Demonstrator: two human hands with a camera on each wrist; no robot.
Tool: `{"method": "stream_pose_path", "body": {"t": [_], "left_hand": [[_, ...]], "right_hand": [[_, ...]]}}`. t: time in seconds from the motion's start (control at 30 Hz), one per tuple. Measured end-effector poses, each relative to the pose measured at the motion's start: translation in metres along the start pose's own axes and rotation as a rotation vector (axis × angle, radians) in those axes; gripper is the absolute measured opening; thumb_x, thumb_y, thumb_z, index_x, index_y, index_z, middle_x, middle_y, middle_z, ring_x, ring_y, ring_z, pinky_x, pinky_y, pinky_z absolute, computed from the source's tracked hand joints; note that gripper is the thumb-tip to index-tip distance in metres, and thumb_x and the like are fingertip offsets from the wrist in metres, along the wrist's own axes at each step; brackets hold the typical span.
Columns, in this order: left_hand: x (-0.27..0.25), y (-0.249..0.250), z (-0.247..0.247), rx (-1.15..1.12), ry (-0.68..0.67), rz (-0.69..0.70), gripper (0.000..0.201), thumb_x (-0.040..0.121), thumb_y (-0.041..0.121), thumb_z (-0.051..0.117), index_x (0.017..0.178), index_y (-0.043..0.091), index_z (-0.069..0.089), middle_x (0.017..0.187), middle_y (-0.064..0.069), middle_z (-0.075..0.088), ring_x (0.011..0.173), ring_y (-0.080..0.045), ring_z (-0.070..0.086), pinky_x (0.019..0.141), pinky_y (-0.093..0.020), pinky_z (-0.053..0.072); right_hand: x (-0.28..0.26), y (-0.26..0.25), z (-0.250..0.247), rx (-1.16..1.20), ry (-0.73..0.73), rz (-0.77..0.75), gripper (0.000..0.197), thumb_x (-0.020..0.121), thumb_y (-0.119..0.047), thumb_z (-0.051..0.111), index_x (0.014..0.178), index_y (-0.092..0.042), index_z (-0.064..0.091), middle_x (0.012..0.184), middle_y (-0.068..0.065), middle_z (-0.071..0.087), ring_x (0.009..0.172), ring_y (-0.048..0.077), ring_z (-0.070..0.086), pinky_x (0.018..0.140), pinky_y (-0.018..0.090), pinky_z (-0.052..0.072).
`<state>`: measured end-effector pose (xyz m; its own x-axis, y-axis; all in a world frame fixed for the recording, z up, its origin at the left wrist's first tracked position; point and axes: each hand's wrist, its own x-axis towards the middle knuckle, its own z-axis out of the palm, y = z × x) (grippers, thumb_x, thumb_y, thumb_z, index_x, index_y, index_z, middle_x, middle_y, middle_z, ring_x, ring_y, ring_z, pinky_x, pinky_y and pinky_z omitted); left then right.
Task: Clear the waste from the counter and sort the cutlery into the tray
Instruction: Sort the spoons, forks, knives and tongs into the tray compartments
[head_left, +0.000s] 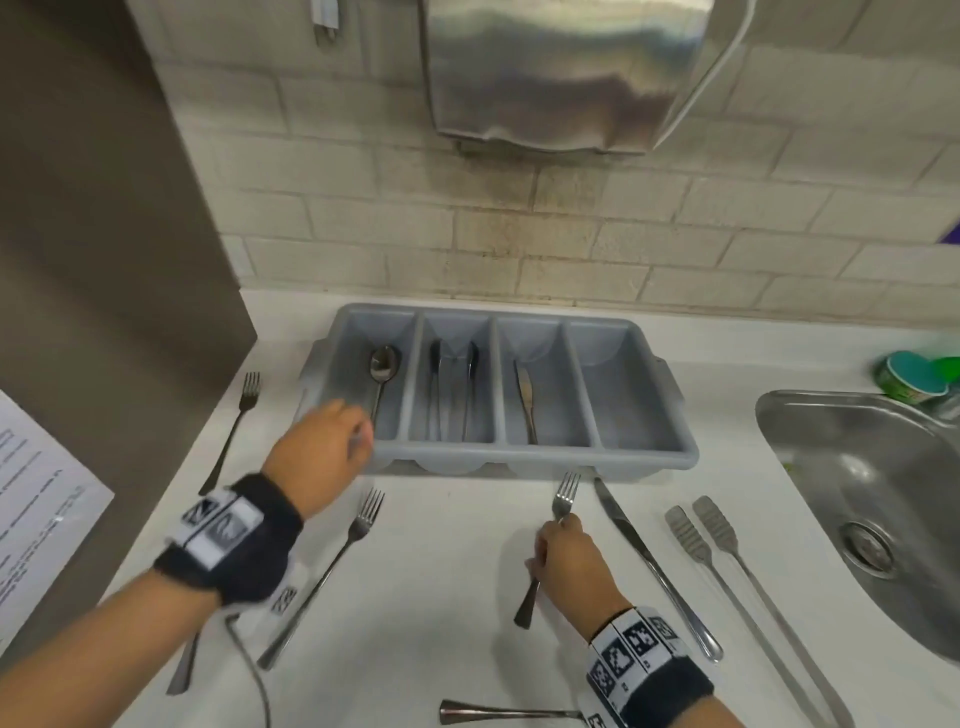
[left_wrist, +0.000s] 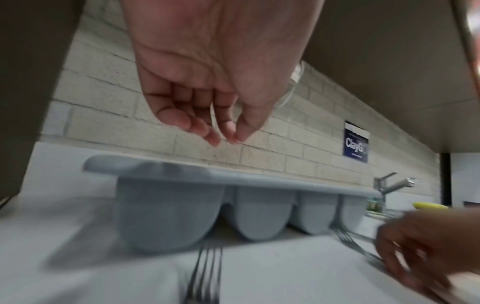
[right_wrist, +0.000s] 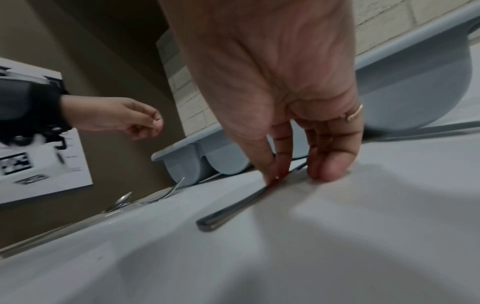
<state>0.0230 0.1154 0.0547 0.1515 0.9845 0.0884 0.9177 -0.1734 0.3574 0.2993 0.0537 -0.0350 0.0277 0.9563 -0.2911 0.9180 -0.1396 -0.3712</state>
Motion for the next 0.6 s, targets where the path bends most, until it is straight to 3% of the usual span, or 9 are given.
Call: {"method": "stream_pose_path", "body": {"t": [0.07,0.17,0.23,0.33,0.4,0.47,0.53,0.6], "left_hand": [[-0.042,-0.003,0.006,0.014,-0.116,-0.059,0.016,0.09,0.032,0.054,0.077,0.023,0.052,0.077,0.001,0.06,0.071,-0.018,0.06,0.062,-0.026,0.044],[-0.086,-0.024,0.035,0.072,-0.316,-0.209,0.021,0.085,0.044,0.058,0.088,0.024,0.054,0.092,0.003,0.06,0.088,-0.016,0.062,0.077,-0.027,0.047],[-0.104,-0.037,0.053,0.068,-0.396,-0.257,0.018,0.086,0.041,0.057,0.084,0.026,0.048,0.093,0.003,0.054,0.095,-0.017,0.061,0.077,-0.025,0.046],[-0.118,-0.048,0.073,0.041,-0.378,-0.291,0.038,0.089,0.03,0.053,0.06,0.032,0.028,0.082,0.006,0.048,0.084,-0.017,0.059,0.062,-0.02,0.042],[-0.122,-0.049,0.076,0.077,-0.36,-0.283,0.043,0.089,0.027,0.052,0.058,0.031,0.023,0.073,0.007,0.044,0.082,-0.02,0.061,0.072,-0.027,0.048],[-0.124,-0.046,0.073,0.03,-0.349,-0.267,0.033,0.09,0.025,0.05,0.065,0.03,0.029,0.067,0.007,0.045,0.079,-0.022,0.064,0.077,-0.032,0.051],[-0.128,-0.04,0.066,-0.029,-0.366,-0.213,0.017,0.091,0.022,0.048,0.081,0.027,0.036,0.07,0.005,0.054,0.078,-0.022,0.067,0.075,-0.032,0.052],[-0.132,-0.035,0.06,-0.086,-0.383,-0.182,0.017,0.092,0.022,0.045,0.088,0.035,0.035,0.071,0.003,0.058,0.074,-0.017,0.066,0.073,-0.028,0.052]], "right_hand": [[0.001,-0.005,0.006,0.004,0.016,0.013,0.017,0.087,-0.008,0.051,0.102,-0.004,0.055,0.104,0.016,0.058,0.079,0.028,0.058,0.075,0.034,0.053],[0.0,-0.004,0.011,0.026,0.023,0.043,0.04,0.083,-0.004,0.05,0.121,-0.006,0.038,0.074,0.001,0.056,0.068,0.025,0.056,0.059,0.031,0.046],[-0.007,-0.004,0.008,0.028,0.017,0.032,0.036,0.08,-0.004,0.052,0.113,-0.008,0.038,0.062,-0.009,0.043,0.062,0.02,0.05,0.05,0.025,0.038],[-0.024,-0.011,-0.004,0.045,-0.051,-0.096,0.03,0.076,-0.008,0.057,0.095,-0.022,0.038,0.063,-0.013,0.04,0.055,0.008,0.045,0.045,0.016,0.031],[-0.029,-0.016,-0.023,0.071,-0.036,-0.187,0.023,0.076,-0.01,0.056,0.092,-0.024,0.05,0.066,-0.014,0.043,0.057,0.007,0.044,0.047,0.014,0.03],[-0.026,-0.016,-0.053,0.172,0.11,-0.23,0.018,0.08,-0.01,0.058,0.093,-0.022,0.061,0.071,-0.01,0.052,0.061,0.012,0.049,0.052,0.019,0.035],[-0.013,-0.012,-0.091,0.261,0.352,-0.199,0.014,0.087,-0.014,0.058,0.098,-0.016,0.065,0.072,-0.002,0.058,0.061,0.019,0.052,0.058,0.023,0.036],[0.011,-0.001,-0.128,0.239,0.51,-0.111,0.019,0.09,-0.013,0.053,0.105,-0.011,0.065,0.078,0.01,0.065,0.069,0.027,0.058,0.065,0.024,0.036]]}}
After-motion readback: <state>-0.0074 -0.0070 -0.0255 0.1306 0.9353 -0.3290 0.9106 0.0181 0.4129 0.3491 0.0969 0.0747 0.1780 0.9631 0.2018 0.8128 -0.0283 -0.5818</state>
